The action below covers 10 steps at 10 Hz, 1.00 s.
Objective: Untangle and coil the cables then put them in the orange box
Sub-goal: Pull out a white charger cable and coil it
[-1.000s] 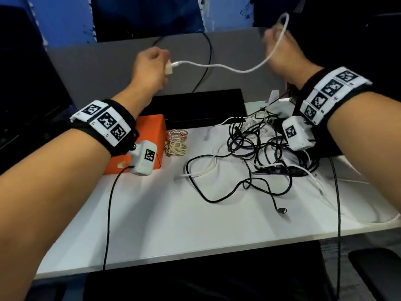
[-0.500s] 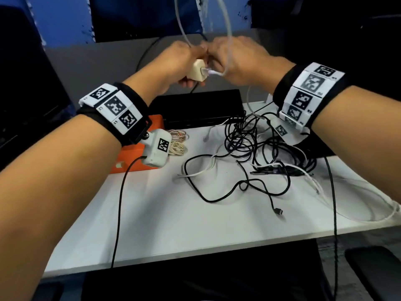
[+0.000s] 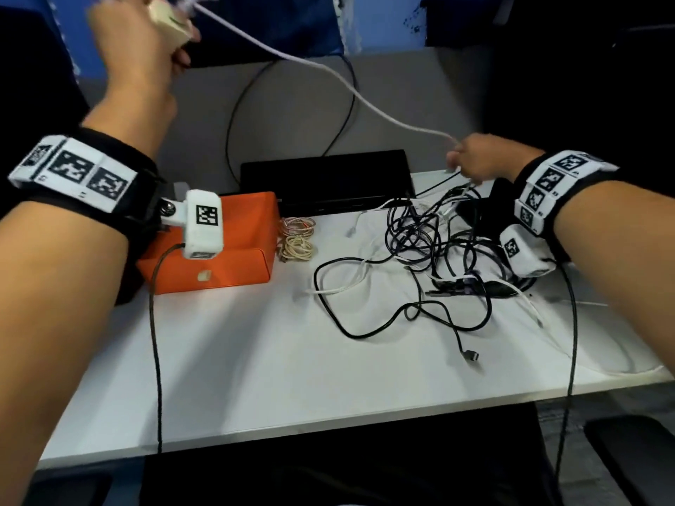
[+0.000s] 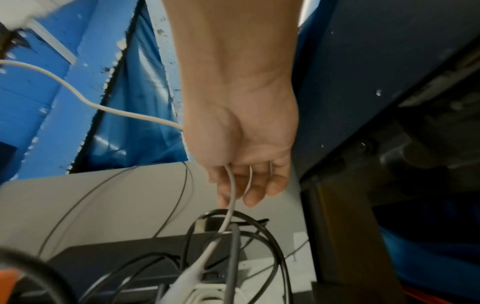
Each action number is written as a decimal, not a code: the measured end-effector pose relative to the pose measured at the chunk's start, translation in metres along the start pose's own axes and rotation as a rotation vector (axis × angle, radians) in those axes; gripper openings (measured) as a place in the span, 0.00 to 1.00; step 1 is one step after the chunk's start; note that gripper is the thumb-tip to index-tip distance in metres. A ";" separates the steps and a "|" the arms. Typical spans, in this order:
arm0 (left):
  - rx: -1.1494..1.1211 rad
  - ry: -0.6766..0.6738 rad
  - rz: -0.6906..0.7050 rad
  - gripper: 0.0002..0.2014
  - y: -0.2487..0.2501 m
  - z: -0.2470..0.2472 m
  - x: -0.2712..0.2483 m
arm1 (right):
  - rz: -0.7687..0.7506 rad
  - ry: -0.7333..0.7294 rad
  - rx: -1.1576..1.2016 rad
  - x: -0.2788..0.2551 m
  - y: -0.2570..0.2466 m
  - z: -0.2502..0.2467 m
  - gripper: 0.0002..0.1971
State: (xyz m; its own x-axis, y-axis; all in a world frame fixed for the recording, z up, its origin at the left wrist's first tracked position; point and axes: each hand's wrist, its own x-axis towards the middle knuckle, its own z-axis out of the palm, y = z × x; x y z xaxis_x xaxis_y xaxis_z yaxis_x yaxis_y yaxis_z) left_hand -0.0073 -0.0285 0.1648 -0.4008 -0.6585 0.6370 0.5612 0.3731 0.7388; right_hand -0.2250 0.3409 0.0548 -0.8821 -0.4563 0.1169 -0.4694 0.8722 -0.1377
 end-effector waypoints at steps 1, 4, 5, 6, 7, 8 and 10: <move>-0.023 0.161 -0.070 0.14 -0.005 -0.022 0.019 | 0.004 0.022 -0.159 0.016 0.027 0.011 0.13; 0.338 -0.193 -0.017 0.18 0.010 0.016 -0.044 | -0.017 -0.226 0.213 -0.033 -0.053 -0.060 0.64; 0.368 -0.474 -0.077 0.20 0.020 0.046 -0.076 | -0.314 0.079 0.362 -0.062 -0.101 -0.079 0.53; 0.295 -0.663 -0.181 0.21 0.028 0.066 -0.101 | -0.574 0.135 0.523 -0.081 -0.138 -0.077 0.36; 0.171 -0.764 -0.464 0.22 0.023 0.065 -0.114 | -0.587 -0.032 0.771 -0.085 -0.145 -0.058 0.13; 0.252 -0.862 -0.728 0.25 0.010 0.044 -0.119 | -0.379 0.009 0.664 -0.074 -0.118 -0.043 0.17; 0.216 -0.866 -0.769 0.25 -0.009 0.006 -0.121 | -0.080 -0.057 -0.052 -0.065 -0.045 -0.020 0.17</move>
State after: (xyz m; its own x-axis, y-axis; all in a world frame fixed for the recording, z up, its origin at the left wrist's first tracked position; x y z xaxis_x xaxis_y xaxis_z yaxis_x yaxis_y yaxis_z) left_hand 0.0317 0.0520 0.0824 -0.9852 -0.1256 -0.1167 -0.1433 0.2293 0.9628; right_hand -0.1457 0.3346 0.0732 -0.8436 -0.5326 0.0688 -0.5368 0.8400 -0.0790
